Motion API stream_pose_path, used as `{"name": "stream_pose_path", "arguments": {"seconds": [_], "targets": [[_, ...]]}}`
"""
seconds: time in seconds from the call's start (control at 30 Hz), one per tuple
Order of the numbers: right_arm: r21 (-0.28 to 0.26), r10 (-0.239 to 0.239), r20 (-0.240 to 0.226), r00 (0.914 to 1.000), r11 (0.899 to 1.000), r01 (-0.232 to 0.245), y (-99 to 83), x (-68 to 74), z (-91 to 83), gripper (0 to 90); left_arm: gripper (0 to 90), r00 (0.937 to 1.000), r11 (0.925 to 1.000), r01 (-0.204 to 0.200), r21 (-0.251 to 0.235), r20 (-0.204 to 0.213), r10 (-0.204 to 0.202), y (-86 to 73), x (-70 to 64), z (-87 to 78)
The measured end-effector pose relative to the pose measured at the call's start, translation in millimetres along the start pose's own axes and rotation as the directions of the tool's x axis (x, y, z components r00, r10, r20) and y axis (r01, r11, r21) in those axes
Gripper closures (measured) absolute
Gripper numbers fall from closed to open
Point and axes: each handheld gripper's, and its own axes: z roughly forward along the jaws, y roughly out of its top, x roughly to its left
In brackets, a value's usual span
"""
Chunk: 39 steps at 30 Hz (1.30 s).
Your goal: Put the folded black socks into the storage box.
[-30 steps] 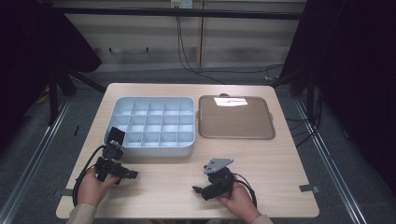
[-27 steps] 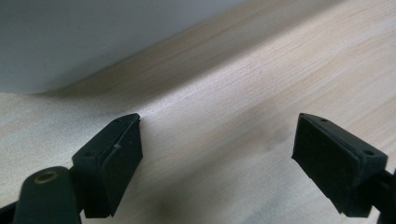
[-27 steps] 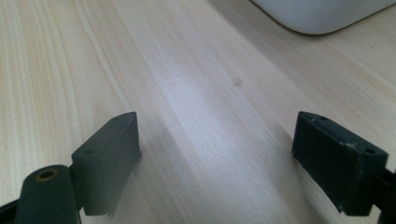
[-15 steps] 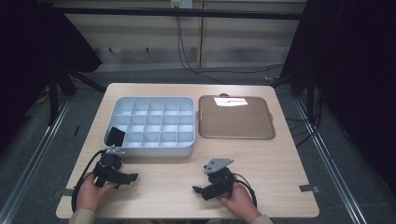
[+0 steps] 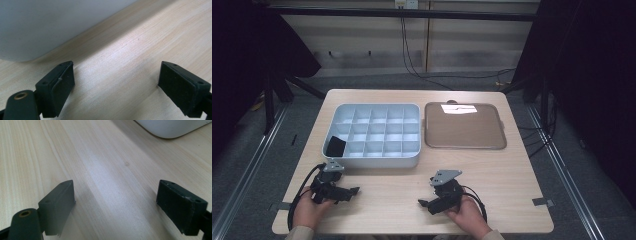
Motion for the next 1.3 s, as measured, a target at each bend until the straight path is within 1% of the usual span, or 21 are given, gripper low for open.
{"name": "stream_pose_path", "arguments": {"seconds": [0.03, 0.1, 0.17, 0.2, 0.23, 0.27, 0.33, 0.43, 0.5, 0.53, 0.83, 0.9, 1.13, 1.23, 1.3], "targets": [[0.0, 0.0, 0.0, 1.0, 1.0, 0.0, 0.0, 0.0, 0.0, 14.7, 12.6, 1.0, 1.0, -0.004, -0.008, -0.005, 0.004, -0.8, -0.9, 0.7], [0.0, 0.0, 0.0, 1.0, 1.0, 0.0, 0.0, 0.0, 0.0, 14.7, 11.2, 0.9997, 0.9998, -0.021, -0.001, -0.013, 0.021, -1.1, -1.9, 0.8], [0.0, 0.0, 0.0, 1.0, 1.0, 0.0, 0.0, 0.0, 0.0, 14.7, 10.7, 0.9998, 0.9998, -0.018, -0.009, -0.011, 0.018, -1.5, -2.5, 1.4], [0.0, 0.0, 0.0, 1.0, 1.0, 0.0, 0.0, 0.0, 0.0, 14.7, 10.3, 0.9997, 0.9997, -0.024, -0.012, -0.012, 0.023, -1.9, -2.3, 1.6], [0.0, 0.0, 0.0, 1.0, 1.0, 0.0, 0.0, 0.0, 0.0, 14.7, 10.2, 0.9997, 0.9996, -0.026, -0.01, -0.004, 0.026, -2.1, -1.7, 1.1], [0.0, 0.0, 0.0, 1.0, 1.0, 0.0, 0.0, 0.0, 0.0, 14.7, 10.1, 0.9997, 0.9996, -0.023, -0.015, -0.012, 0.023, -2.7, -2.0, 1.2], [0.0, 0.0, 0.0, 1.0, 1.0, 0.0, 0.0, 0.0, 0.0, 14.7, 9.9, 0.9997, 0.9996, -0.024, -0.016, -0.008, 0.024, -3.3, -1.8, 0.9], [0.0, 0.0, 0.0, 1.0, 1.0, 0.0, 0.0, 0.0, 0.0, 14.7, 9.3, 0.9997, 0.9991, -0.023, -0.036, -0.008, 0.022, -4.9, -2.0, 1.9], [0.0, 0.0, 0.0, 1.0, 1.0, 0.0, 0.0, 0.0, 0.0, 14.7, 8.8, 0.9998, 0.999, -0.021, -0.038, -0.008, 0.021, -5.4, -2.5, 1.9], [0.0, 0.0, 0.0, 1.0, 1.0, 0.0, 0.0, 0.0, 0.0, 14.7, 8.3, 0.9996, 0.999, -0.027, -0.037, -0.013, 0.026, -5.4, -2.6, 1.9], [0.0, 0.0, 0.0, 1.0, 1.0, 0.0, 0.0, 0.0, 0.0, 14.7, 0.0, 0.9994, 0.9977, -0.035, -0.057, -0.001, 0.035, -8.2, -5.4, 5.9], [0.0, -0.002, 0.0, 1.0, 1.0, 0.002, 0.0, -0.1, 0.0, 14.7, 0.0, 0.9995, 0.9974, -0.032, -0.065, -0.003, 0.032, -9.1, -5.6, 5.8], [0.0, 0.0, 0.0, 1.0, 1.0, 0.0, 0.0, 0.0, 0.0, 14.7, 0.0, 0.9991, 0.9962, -0.042, -0.077, -0.007, 0.041, -10.7, -5.0, 5.5], [0.0, 0.0, 0.0, 1.0, 1.0, 0.0, 0.0, 0.0, 0.0, 14.7, 0.0, 0.9996, 0.9957, -0.029, -0.088, -0.004, 0.029, -11.6, -5.9, 6.0], [0.0, 0.0, 0.0, 1.0, 1.0, 0.0, 0.0, 0.1, -0.1, 14.7, 0.0, 0.9996, 0.9955, -0.029, -0.09, -0.003, 0.029, -11.9, -6.0, 6.0]]}}
